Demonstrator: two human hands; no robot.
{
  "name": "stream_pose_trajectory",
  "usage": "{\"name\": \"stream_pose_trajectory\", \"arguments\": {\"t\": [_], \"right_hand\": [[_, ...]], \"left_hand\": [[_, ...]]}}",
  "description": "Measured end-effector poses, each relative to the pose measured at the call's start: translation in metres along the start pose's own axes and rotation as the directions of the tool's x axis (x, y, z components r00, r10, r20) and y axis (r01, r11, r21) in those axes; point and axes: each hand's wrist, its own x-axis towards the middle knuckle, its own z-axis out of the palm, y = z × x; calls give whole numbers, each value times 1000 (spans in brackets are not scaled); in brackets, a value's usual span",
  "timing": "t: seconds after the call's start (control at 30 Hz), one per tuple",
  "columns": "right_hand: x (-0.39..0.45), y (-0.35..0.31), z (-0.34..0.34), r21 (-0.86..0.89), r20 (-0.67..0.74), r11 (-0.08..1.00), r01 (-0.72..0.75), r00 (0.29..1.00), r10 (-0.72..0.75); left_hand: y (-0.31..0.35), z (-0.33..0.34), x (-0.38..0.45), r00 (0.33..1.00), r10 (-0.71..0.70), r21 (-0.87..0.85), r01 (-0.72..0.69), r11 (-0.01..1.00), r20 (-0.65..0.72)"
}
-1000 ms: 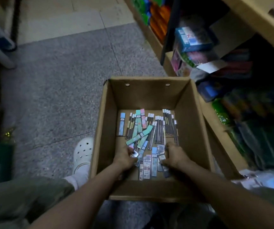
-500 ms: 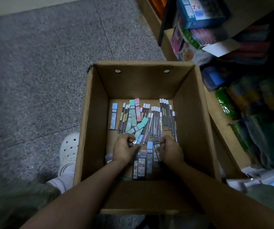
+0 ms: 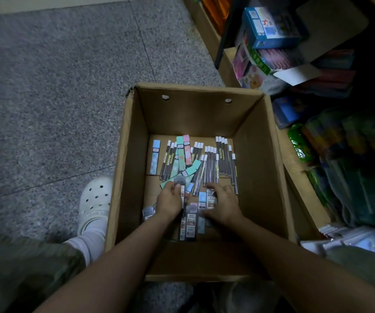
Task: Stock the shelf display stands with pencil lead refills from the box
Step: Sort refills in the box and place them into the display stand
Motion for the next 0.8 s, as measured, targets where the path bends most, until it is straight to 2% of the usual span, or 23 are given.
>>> {"name": "stream_pose_trajectory", "arguments": {"t": [0.07,0.17,0.27,0.37,0.47,0.57,0.7,0.8], "right_hand": [[2,4,7,-163,44,987,-1,999,9],[10,10,18,-304,69,951,55,997,-36],[17,13,22,-329,78,940,85,995,-63],[21,11,19,-315,61,946,79,996,-63],[21,6,12,-222,11,971,90,996,-90],[14,-5,0,35,-68,998,47,997,-44],[-1,-24,-21,200,-138,978,67,990,-40],[-14,-44,-55,278,-251,950,139,966,-68]], "left_hand": [[-3,1,4,1000,-20,-57,21,998,12],[-5,4,8,998,-31,-117,36,992,50],[-5,6,11,998,-29,-130,36,991,54],[-6,8,11,999,-11,-70,15,997,47],[-4,7,9,999,5,-67,-2,998,46],[1,3,6,998,28,-58,-25,998,56],[19,-4,-4,985,49,-73,-37,997,163],[47,-17,-12,953,133,-54,-122,991,273]]}}
